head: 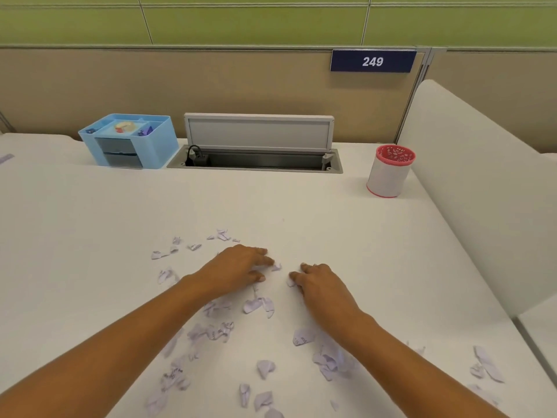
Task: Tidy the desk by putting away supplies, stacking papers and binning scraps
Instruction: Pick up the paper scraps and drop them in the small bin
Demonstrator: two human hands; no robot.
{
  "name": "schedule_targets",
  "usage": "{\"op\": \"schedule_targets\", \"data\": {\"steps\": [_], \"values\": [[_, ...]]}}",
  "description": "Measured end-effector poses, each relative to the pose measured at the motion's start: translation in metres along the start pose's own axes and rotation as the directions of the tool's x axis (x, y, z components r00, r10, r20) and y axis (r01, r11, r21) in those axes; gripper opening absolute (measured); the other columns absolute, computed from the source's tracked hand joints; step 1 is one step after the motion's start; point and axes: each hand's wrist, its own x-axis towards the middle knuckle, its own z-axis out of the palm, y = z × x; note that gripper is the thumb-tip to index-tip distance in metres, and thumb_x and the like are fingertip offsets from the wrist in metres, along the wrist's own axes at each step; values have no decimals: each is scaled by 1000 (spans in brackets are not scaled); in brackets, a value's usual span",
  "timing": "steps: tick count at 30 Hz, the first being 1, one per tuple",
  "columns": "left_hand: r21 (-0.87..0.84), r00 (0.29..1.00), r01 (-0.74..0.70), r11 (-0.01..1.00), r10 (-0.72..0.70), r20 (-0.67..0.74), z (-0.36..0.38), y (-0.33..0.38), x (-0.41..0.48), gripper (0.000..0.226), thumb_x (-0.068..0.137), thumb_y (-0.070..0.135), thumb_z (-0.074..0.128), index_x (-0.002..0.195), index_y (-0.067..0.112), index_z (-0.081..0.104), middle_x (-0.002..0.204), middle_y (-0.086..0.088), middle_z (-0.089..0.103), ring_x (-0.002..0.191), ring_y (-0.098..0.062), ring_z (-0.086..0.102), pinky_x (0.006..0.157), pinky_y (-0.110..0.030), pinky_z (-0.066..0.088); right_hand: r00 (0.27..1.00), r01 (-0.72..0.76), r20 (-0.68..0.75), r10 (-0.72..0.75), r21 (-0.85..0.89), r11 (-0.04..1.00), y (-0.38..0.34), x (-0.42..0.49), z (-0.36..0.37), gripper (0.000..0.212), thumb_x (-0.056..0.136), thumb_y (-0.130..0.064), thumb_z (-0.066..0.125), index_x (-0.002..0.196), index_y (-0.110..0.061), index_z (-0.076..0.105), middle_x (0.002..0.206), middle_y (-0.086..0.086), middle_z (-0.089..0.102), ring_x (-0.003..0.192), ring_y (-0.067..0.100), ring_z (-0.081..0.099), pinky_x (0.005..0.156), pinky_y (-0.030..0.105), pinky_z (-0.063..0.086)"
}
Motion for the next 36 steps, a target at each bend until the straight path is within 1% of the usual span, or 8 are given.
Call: {"op": "schedule_targets", "data": {"steps": [4,9,12,13,14,19,24,36], "values": [[12,992,-19,1000,21,-121,8,7,1,29,87,13,46,95,5,72,101,-16,70,94,-24,66,80,-30,48,999,29,-39,-28,17,999,6,-3,-2,28,96,-7,38,115,-8,59,114,7,58,108,23,45,84,27,38],[48,979,16,999,-6,-203,17,6,11,23,78,0,57,60,14,58,58,-5,46,60,-18,37,63,-35,47,998,8,-70,-2,86,996,12,-2,-5,29,97,-11,37,110,-3,62,112,11,60,110,24,49,91,31,39],[-46,964,64,997,-73,-257,12,15,11,32,74,-9,60,58,17,50,61,-4,36,61,-18,34,61,-25,35,997,-38,-56,49,182,983,15,3,-7,25,94,-8,44,104,-1,66,107,13,63,104,27,55,88,30,41],[-41,956,40,998,-50,-289,9,17,10,4,77,-9,57,73,-9,57,60,-12,48,61,-23,44,65,-22,36,996,-68,-45,80,219,973,15,4,-10,24,93,-8,47,105,-2,67,108,13,64,103,27,57,88,28,42],[-114,952,96,989,-125,-279,7,19,12,28,81,-8,55,92,8,75,73,-18,65,69,-26,59,69,-18,39,992,-104,-36,118,262,959,15,5,-14,24,92,-8,49,106,-3,68,109,12,66,102,26,59,88,27,43],[-351,930,126,928,-234,-284,-15,32,23,20,82,-6,60,95,1,73,97,-13,72,89,-20,68,77,-9,42,949,-275,42,313,593,757,35,10,-35,18,86,-4,60,99,-5,72,100,11,71,79,15,61,65,11,46],[-525,915,109,844,-292,-279,-44,49,63,16,80,0,67,94,4,74,91,-12,73,71,-10,61,58,2,39,897,-303,4,443,734,607,78,26,-70,17,83,-7,67,98,-1,72,102,12,71,88,21,67,86,25,50],[-671,930,70,738,-291,-223,-66,82,167,16,77,0,71,93,2,74,91,-17,72,69,-12,61,74,-22,51,629,-349,-331,703,688,636,199,119,-159,24,83,-13,68,104,0,70,112,15,66,105,28,60,90,34,51]]}}
